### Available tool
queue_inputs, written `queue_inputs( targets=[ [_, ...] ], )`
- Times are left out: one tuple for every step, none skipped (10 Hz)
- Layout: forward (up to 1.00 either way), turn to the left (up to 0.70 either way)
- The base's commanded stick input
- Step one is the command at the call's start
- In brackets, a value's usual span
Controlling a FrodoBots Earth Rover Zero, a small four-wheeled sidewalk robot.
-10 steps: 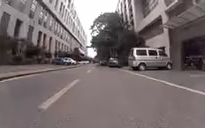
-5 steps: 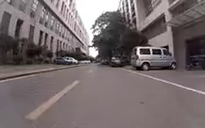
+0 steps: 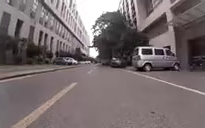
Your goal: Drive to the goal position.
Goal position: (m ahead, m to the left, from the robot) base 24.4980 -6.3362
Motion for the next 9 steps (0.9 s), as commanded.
queue_inputs(
  targets=[
    [0.7, 0.0],
    [0.7, 0.0],
    [0.7, 0.0],
    [0.7, 0.0],
    [0.7, 0.0],
    [0.7, 0.0],
    [0.7, 0.0],
    [0.7, 0.0],
    [0.7, 0.0]
  ],
)
